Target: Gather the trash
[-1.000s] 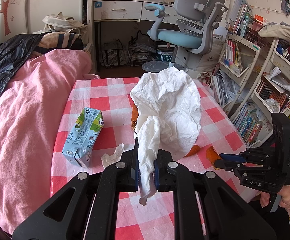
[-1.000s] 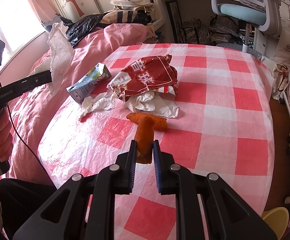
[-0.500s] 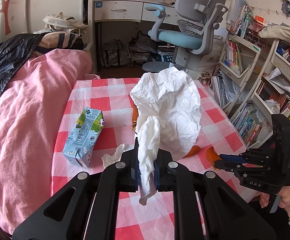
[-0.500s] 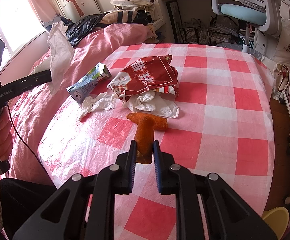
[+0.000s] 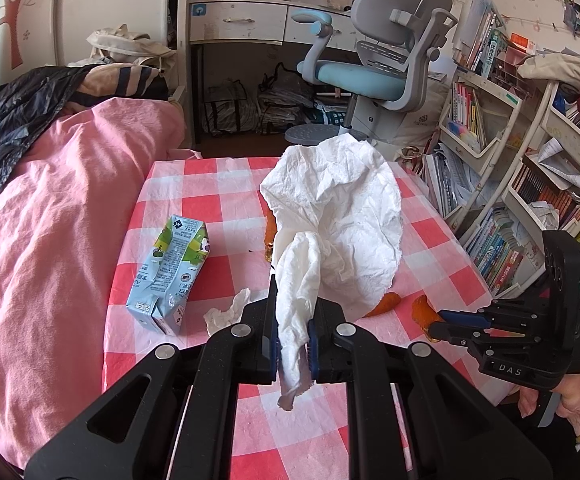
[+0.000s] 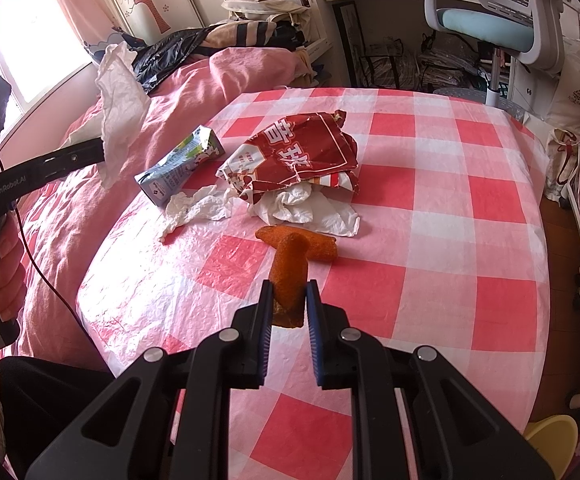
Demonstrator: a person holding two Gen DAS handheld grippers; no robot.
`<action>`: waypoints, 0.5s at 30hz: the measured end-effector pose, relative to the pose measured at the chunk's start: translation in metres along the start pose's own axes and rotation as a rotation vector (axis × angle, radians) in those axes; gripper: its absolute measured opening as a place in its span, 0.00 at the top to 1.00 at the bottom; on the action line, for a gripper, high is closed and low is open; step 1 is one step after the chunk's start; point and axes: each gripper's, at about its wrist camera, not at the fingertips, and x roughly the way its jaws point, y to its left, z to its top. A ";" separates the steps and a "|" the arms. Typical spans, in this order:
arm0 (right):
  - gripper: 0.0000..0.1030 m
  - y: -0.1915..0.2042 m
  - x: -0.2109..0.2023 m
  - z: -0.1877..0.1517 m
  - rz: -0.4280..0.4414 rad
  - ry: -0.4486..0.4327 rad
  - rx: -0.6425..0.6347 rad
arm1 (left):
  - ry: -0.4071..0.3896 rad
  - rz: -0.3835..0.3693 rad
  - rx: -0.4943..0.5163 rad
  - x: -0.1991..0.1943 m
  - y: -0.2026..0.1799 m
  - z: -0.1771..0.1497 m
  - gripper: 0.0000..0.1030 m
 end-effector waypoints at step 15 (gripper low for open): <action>0.83 0.000 0.000 0.001 0.001 0.000 0.000 | -0.002 -0.001 -0.001 0.000 0.001 0.000 0.90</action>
